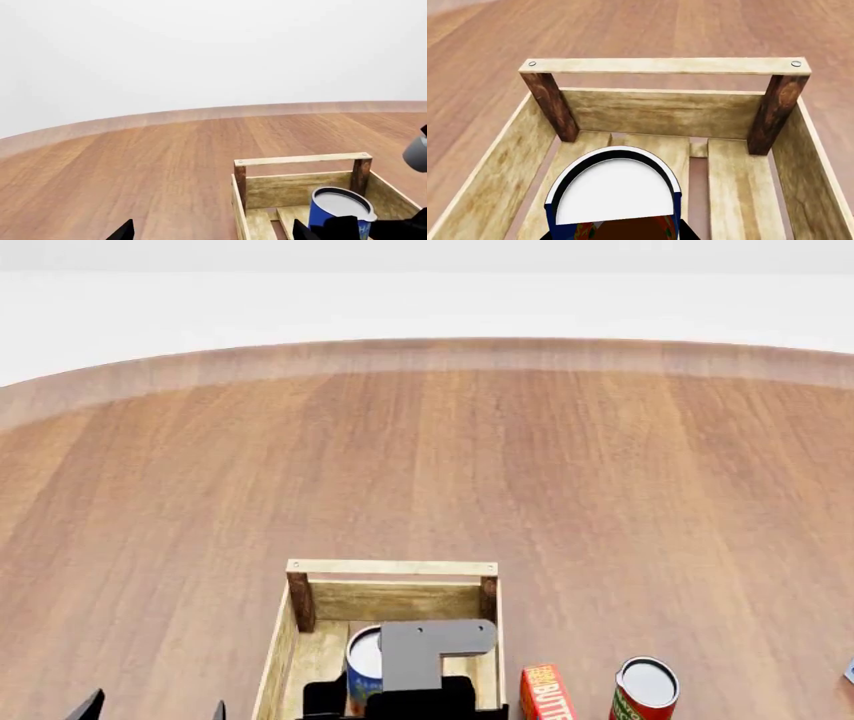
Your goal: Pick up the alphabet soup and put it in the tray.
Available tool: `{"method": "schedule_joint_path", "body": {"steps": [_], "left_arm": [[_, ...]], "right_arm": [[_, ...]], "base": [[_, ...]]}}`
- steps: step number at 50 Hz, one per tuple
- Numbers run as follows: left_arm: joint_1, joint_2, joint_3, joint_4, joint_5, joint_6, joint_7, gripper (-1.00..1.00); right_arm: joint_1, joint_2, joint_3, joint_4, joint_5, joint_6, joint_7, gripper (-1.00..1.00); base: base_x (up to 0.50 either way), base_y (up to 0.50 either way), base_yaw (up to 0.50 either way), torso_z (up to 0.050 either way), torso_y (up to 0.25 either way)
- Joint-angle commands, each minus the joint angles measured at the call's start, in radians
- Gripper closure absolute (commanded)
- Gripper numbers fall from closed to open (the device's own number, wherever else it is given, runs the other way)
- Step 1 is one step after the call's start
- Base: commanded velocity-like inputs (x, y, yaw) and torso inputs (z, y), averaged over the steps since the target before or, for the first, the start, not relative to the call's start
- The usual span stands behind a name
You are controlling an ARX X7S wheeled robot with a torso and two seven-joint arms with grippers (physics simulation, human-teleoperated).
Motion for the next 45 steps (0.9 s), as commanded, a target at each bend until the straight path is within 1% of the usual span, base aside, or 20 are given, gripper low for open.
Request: {"method": "schedule_joint_path", "body": {"steps": [1, 39, 40, 45], "left_arm": [[-0.002, -0.002, 0.002, -0.001, -0.002, 0.000, -0.003, -1.00], [-0.005, -0.009, 0.011, 0.002, -0.007, 0.001, -0.014, -1.00], [-0.002, -0.011, 0.011, 0.005, -0.006, 0.002, -0.015, -1.00], [-0.005, -0.011, 0.011, 0.006, -0.007, 0.000, -0.017, -1.00]], "right_arm": [[0.009, -0.002, 0.003, 0.009, -0.032, 0.009, -0.012, 1.00], [0.008, -0.002, 0.002, 0.013, -0.035, 0.027, -0.032, 1.00], [0.008, -0.002, 0.005, 0.014, -0.028, 0.028, -0.036, -1.00], [0.006, -0.002, 0.002, 0.011, -0.026, 0.019, -0.041, -1.00]], "base": [[0.00, 0.00, 0.00, 0.000, 0.000], [0.00, 0.00, 0.00, 0.000, 0.001], [0.00, 0.00, 0.00, 0.000, 0.000], [0.00, 0.00, 0.00, 0.000, 0.000]]}}
